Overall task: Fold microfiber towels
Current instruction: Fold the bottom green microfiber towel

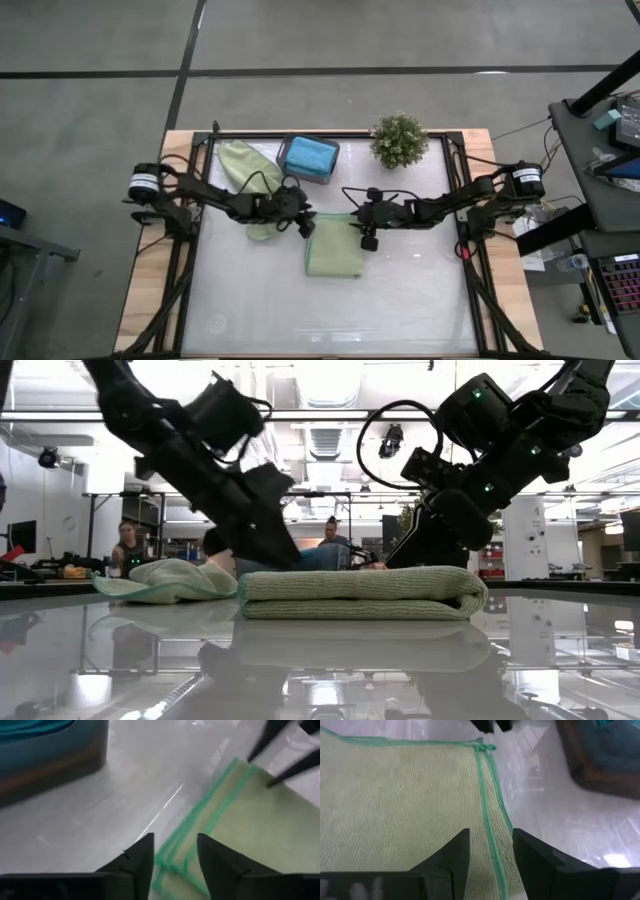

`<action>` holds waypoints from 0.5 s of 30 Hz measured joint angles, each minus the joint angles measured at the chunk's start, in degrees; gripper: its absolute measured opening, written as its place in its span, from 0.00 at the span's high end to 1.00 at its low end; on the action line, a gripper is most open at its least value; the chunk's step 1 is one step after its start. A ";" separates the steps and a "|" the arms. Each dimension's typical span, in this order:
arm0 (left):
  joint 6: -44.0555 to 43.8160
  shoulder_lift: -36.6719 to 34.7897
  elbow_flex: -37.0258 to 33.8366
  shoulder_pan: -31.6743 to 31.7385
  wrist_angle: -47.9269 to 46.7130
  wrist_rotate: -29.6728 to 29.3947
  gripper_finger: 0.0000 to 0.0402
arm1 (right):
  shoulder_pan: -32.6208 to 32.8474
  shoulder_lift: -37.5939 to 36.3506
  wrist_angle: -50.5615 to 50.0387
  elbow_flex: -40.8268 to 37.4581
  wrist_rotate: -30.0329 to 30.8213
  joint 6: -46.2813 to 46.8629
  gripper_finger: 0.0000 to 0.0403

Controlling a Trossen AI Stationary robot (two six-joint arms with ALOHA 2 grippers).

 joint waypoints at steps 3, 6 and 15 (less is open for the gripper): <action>-1.29 2.50 1.82 0.10 -0.44 0.14 0.60 | 0.00 0.00 -0.02 0.00 0.01 -0.04 0.65; -2.61 4.32 3.95 0.09 -1.68 0.50 0.59 | 0.00 0.00 -0.06 0.00 0.01 -0.07 0.65; -5.75 7.09 8.15 0.43 -13.17 -1.33 0.59 | 0.00 0.00 -0.48 0.00 0.01 0.04 0.65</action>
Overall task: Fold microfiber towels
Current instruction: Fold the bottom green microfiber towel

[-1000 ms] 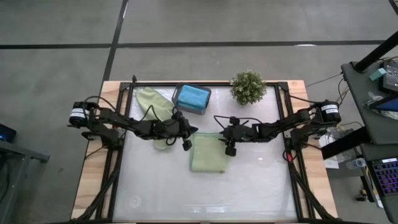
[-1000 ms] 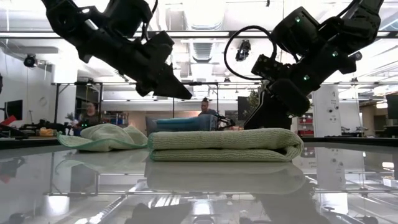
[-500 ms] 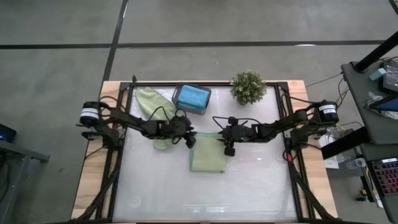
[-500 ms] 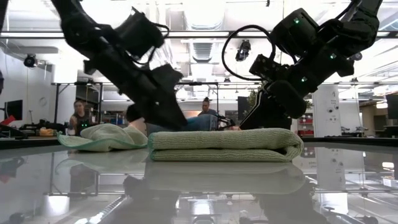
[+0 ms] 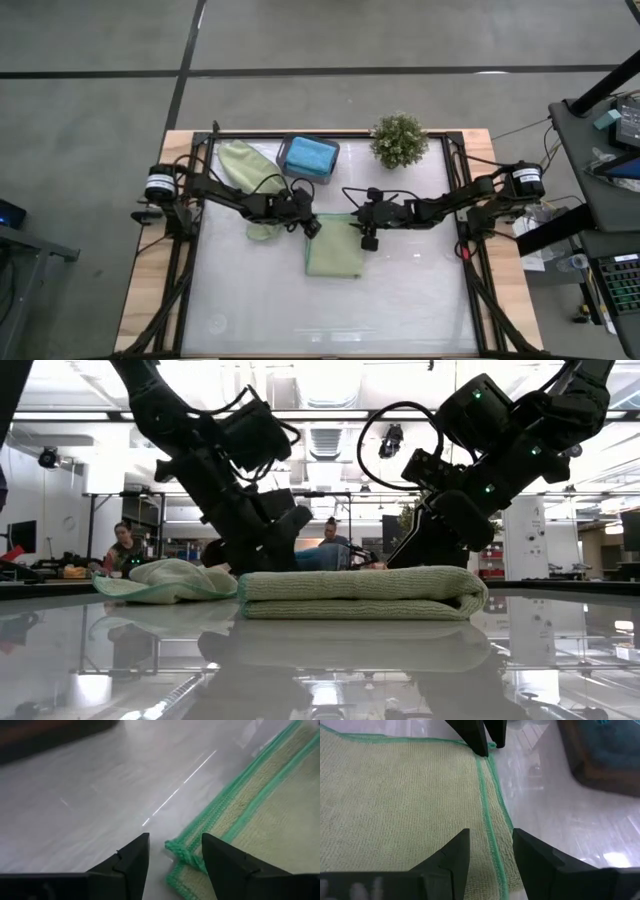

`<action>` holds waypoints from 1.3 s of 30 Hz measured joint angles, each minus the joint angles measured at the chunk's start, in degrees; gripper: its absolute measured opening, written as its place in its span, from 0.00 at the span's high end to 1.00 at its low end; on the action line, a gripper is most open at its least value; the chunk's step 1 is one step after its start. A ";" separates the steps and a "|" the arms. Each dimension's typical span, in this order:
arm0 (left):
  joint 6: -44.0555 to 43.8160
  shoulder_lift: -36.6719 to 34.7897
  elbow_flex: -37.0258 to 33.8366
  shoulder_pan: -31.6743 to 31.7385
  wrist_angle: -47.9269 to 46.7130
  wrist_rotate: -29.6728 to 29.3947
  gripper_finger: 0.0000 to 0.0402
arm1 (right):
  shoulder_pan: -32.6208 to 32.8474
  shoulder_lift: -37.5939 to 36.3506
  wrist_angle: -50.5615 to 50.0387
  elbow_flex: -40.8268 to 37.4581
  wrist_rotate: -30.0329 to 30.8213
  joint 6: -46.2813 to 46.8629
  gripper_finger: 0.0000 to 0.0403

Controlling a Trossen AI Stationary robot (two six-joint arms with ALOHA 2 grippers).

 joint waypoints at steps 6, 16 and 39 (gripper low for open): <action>0.10 0.47 0.01 0.02 0.15 -0.20 0.68 | 0.00 0.00 0.00 0.00 0.00 0.04 0.65; 1.47 0.58 -0.01 -0.03 0.53 0.04 0.98 | 0.00 0.00 0.00 0.00 0.00 0.84 0.65; 7.93 -7.64 0.07 1.00 -2.87 9.09 0.95 | -0.74 0.00 -2.27 -0.02 0.24 6.57 0.49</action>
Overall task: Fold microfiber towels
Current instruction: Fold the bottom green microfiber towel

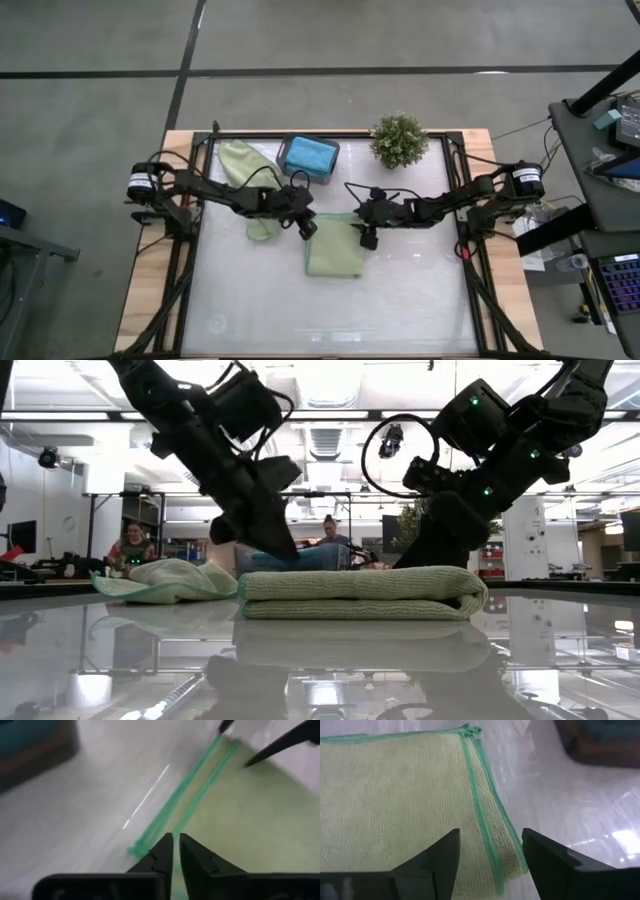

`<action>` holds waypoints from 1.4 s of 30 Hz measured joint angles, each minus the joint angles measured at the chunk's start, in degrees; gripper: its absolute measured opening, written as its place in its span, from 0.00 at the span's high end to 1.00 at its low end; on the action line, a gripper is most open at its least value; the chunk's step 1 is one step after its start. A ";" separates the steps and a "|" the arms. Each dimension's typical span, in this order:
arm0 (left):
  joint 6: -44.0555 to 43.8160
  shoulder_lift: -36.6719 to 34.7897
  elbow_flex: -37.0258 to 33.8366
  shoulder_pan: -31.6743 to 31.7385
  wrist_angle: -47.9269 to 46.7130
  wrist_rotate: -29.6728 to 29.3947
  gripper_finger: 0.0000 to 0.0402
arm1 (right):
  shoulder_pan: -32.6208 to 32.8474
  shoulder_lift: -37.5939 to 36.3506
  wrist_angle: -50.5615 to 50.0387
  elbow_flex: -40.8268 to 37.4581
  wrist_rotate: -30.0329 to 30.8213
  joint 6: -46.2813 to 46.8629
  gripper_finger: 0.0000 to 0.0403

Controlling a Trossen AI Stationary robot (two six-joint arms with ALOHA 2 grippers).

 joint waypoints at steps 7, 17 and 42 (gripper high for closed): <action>-10.28 0.88 -0.65 3.42 -0.07 0.09 0.73 | 0.00 0.00 -0.07 0.00 -0.02 -0.40 0.49; -23.01 1.57 2.12 1.31 -8.61 -2.12 0.63 | 0.00 0.00 0.05 0.00 -0.02 -0.68 0.49; -19.39 7.82 7.66 -0.75 -8.65 -1.81 0.84 | 0.00 0.00 0.54 -0.55 0.00 -0.59 0.49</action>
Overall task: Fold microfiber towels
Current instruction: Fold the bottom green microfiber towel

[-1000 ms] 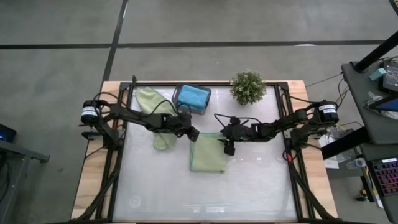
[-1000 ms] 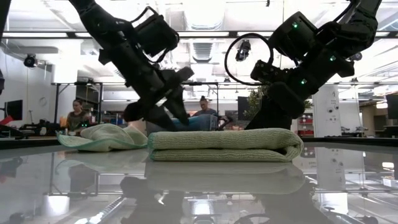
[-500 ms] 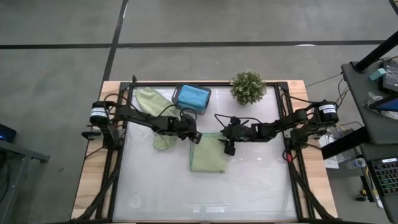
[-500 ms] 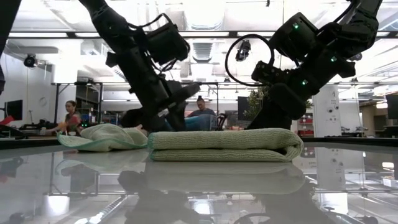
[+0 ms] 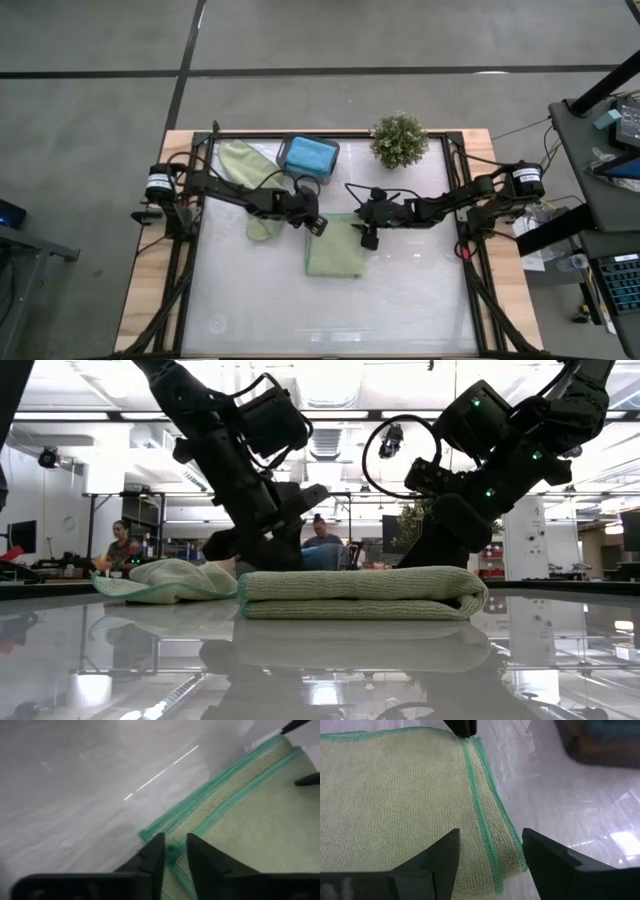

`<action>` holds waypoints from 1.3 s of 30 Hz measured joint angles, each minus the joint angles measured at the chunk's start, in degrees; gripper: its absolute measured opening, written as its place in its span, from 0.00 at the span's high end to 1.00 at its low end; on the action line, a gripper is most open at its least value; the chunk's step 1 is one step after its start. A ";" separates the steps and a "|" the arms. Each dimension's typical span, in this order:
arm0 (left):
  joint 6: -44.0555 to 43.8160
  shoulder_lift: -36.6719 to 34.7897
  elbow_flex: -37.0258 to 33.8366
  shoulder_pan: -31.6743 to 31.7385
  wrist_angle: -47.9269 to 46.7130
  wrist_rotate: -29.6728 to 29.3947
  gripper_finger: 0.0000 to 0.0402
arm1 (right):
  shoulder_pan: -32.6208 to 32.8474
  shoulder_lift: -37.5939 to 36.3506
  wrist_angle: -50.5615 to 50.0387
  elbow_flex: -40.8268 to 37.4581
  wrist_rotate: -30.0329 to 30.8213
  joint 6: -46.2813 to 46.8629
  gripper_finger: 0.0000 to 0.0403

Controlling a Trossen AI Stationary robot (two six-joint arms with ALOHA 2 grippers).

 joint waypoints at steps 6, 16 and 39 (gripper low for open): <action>1.26 0.00 -0.20 -0.14 0.04 0.03 0.98 | 0.00 0.00 0.01 0.00 0.00 0.01 0.49; 11.42 -3.89 0.41 -0.18 0.52 0.10 1.00 | 0.00 0.00 -0.01 0.00 0.00 0.05 0.49; 21.06 -11.41 -0.01 -0.14 0.57 -0.41 1.00 | 0.00 -0.02 -1.44 0.23 -4.68 -2.44 0.66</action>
